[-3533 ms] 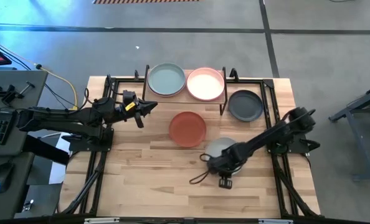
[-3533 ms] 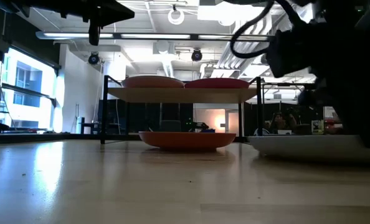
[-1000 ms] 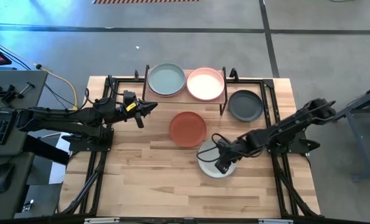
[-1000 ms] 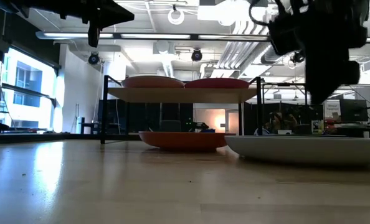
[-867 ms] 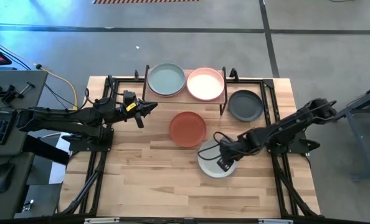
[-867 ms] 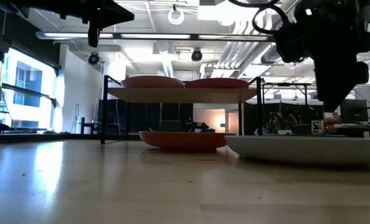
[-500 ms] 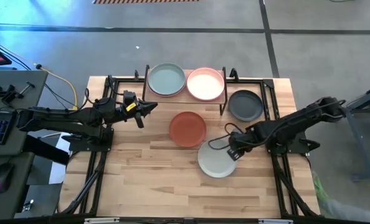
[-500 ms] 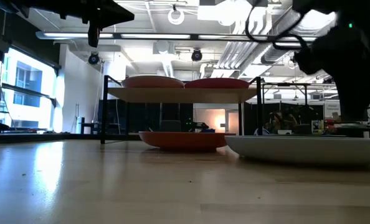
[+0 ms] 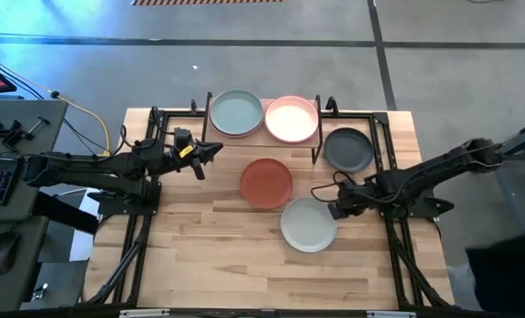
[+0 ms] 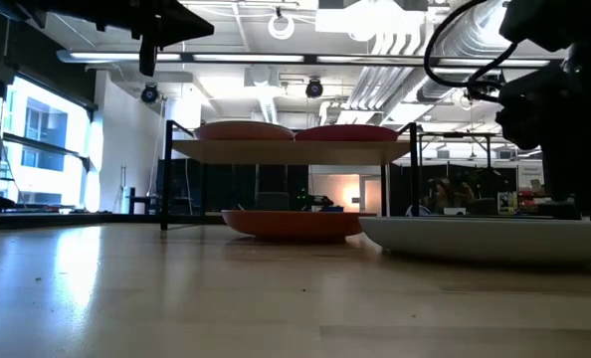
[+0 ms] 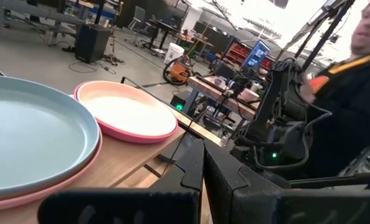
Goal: Place and stack plates onto a shelf
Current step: Stack the white plate on top of the light blue plate
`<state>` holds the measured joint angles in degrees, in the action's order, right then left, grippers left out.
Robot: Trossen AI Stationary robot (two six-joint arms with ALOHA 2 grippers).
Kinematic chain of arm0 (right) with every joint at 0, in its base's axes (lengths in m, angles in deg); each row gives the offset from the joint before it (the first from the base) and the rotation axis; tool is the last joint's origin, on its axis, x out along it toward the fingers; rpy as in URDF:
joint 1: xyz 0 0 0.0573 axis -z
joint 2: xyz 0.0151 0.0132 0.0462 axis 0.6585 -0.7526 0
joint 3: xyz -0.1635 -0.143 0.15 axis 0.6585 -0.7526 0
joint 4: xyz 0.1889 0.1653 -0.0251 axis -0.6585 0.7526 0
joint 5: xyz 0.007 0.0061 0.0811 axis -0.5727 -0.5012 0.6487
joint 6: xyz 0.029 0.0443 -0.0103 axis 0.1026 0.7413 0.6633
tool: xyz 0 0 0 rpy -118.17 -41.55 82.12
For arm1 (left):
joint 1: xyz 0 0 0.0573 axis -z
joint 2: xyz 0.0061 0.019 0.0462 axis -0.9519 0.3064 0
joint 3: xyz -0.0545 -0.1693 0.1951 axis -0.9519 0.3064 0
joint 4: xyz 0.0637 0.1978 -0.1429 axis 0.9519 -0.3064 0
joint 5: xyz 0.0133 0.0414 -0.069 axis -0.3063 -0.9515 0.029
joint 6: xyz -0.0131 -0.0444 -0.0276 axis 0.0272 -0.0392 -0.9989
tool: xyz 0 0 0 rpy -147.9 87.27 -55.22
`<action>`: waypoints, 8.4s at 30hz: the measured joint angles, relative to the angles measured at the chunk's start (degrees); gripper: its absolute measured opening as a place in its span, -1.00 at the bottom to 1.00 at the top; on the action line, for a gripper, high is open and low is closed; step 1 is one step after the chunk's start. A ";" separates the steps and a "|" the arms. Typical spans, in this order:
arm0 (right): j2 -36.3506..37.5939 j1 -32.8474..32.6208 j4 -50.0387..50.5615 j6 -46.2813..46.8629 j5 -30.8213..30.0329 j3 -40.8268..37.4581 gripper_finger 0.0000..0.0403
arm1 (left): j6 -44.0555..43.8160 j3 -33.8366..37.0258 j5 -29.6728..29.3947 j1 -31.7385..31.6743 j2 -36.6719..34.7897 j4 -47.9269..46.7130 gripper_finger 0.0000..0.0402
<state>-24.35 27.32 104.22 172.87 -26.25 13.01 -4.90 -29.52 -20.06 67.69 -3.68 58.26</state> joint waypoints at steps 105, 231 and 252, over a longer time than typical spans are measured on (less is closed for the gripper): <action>-9.92 -0.04 7.41 -7.25 4.61 13.41 -1.00 | 11.94 -1.45 2.57 0.02 0.00 1.75 -1.00; 14.59 33.77 29.94 -27.18 8.88 36.78 -0.17 | 97.68 -31.61 -19.38 14.34 40.97 -14.40 -0.84; 13.94 33.77 29.91 -29.77 4.32 36.61 -0.17 | 90.03 -31.54 -24.85 1.77 24.34 -26.92 -0.84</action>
<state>-10.41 61.09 134.13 143.10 -21.94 49.62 85.13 -61.06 -44.91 69.46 20.67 31.34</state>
